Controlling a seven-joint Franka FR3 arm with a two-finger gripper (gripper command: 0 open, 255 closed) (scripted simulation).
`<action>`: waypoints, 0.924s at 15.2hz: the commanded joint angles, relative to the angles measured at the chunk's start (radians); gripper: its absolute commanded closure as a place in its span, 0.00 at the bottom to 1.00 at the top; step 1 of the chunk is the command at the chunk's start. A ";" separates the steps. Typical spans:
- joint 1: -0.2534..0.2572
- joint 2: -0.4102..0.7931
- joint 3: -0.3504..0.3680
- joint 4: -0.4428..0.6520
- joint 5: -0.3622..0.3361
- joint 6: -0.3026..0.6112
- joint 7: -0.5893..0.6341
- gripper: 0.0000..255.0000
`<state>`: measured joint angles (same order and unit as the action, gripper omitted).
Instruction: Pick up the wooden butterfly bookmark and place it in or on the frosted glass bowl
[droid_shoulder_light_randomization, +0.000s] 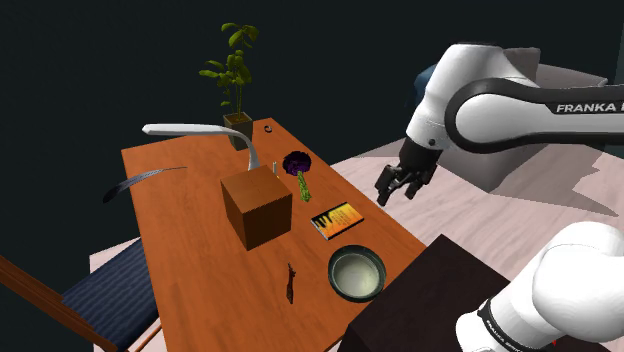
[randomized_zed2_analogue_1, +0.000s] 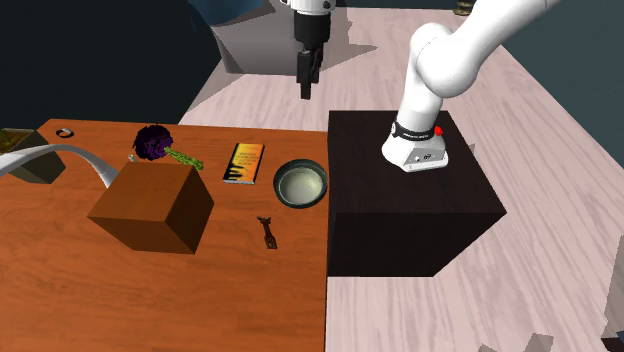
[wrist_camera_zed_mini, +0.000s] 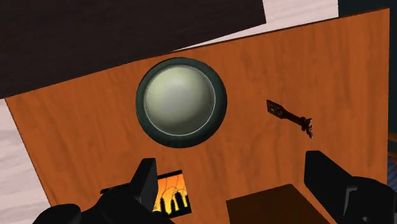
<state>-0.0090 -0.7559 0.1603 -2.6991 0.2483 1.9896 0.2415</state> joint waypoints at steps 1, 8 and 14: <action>0.005 0.031 0.046 -0.032 0.046 0.076 0.082 0.00; 0.023 0.230 0.217 -0.077 0.193 0.369 0.349 0.00; -0.011 0.500 0.369 -0.028 0.231 0.641 0.600 0.00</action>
<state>-0.0119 -0.3119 0.4999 -2.7378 0.4791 2.5741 0.7890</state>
